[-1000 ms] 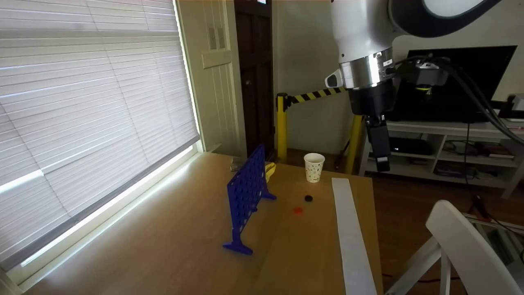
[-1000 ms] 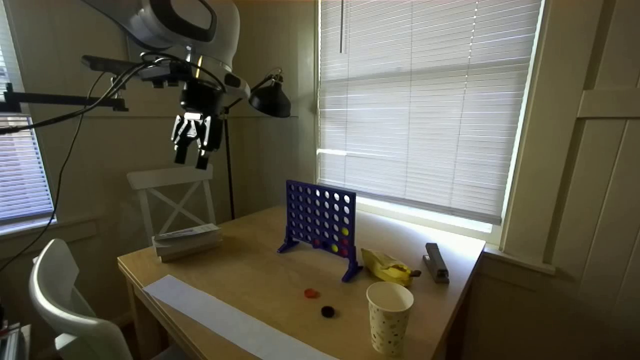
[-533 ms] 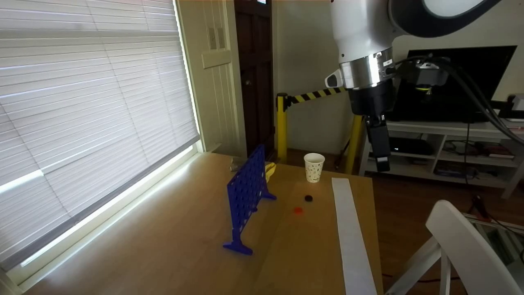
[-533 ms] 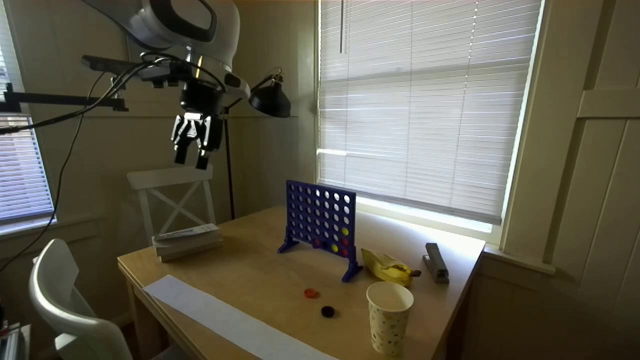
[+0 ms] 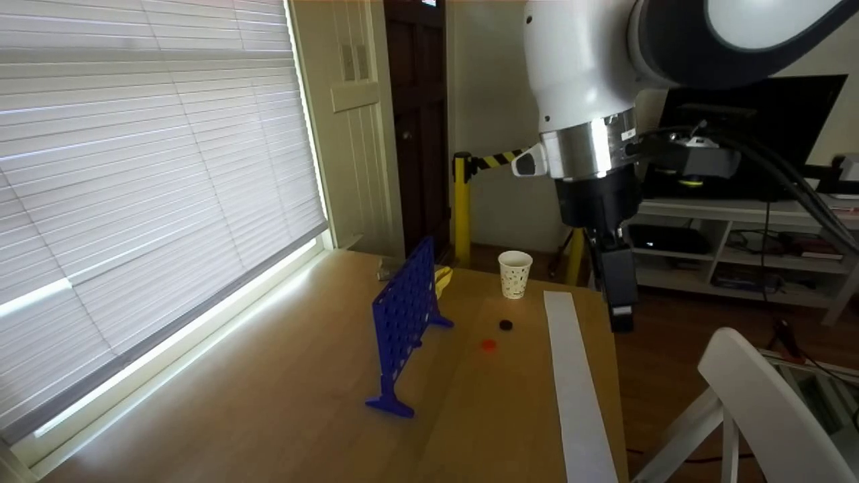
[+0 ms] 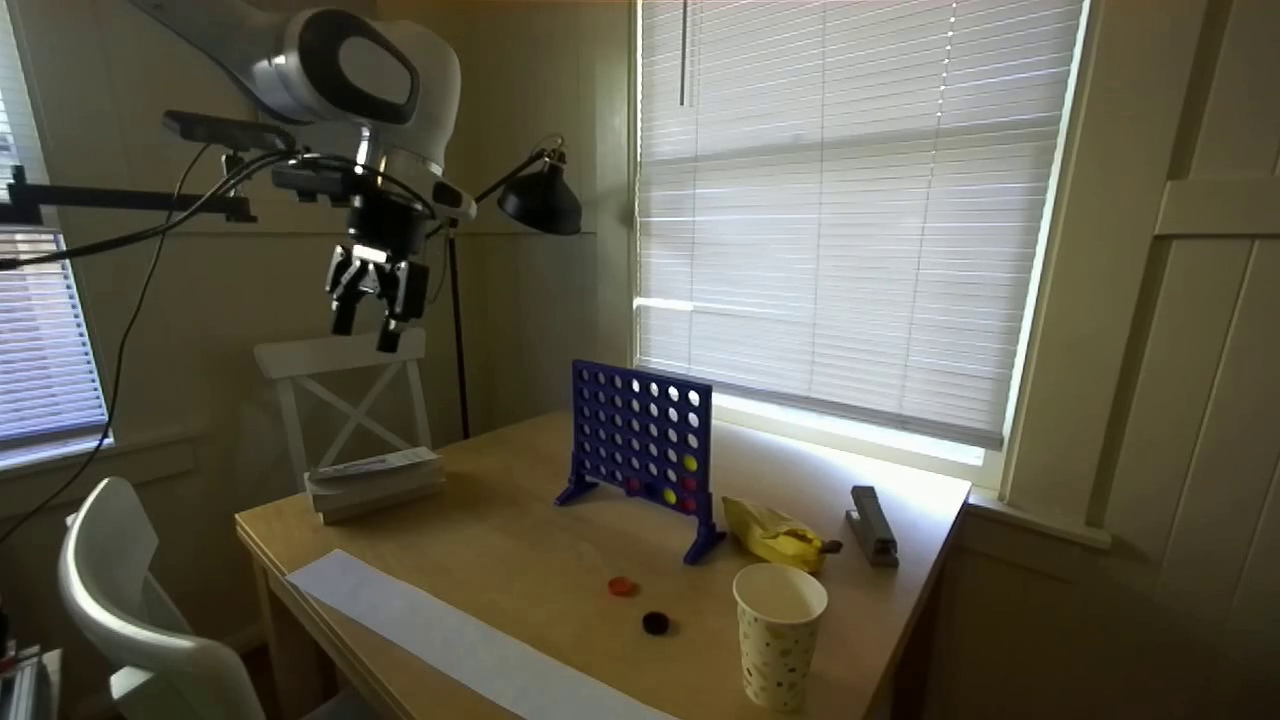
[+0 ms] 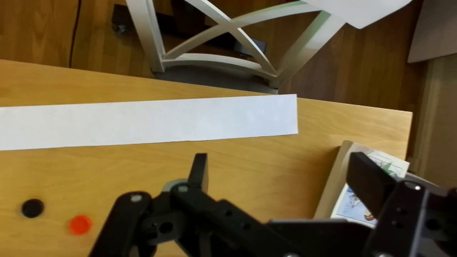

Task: Move the stacked books to the right.

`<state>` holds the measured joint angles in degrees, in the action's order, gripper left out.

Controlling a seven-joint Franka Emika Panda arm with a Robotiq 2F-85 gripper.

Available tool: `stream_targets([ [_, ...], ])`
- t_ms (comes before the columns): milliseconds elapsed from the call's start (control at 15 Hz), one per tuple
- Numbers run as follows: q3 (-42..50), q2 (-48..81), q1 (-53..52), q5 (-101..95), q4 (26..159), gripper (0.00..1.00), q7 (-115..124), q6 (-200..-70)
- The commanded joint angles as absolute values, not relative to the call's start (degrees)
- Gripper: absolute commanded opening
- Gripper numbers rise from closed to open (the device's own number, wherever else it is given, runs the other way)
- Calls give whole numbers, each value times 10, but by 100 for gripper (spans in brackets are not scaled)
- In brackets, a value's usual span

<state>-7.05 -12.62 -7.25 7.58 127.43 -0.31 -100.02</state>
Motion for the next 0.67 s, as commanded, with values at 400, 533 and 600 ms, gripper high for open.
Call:
stream_targets([
  [400,-147,30,-148,225,1252,100,38,-1247],
  [533,-147,9,-146,204,1269,100,31,-1234],
  [600,-152,26,-150,207,1265,100,31,-1250],
])
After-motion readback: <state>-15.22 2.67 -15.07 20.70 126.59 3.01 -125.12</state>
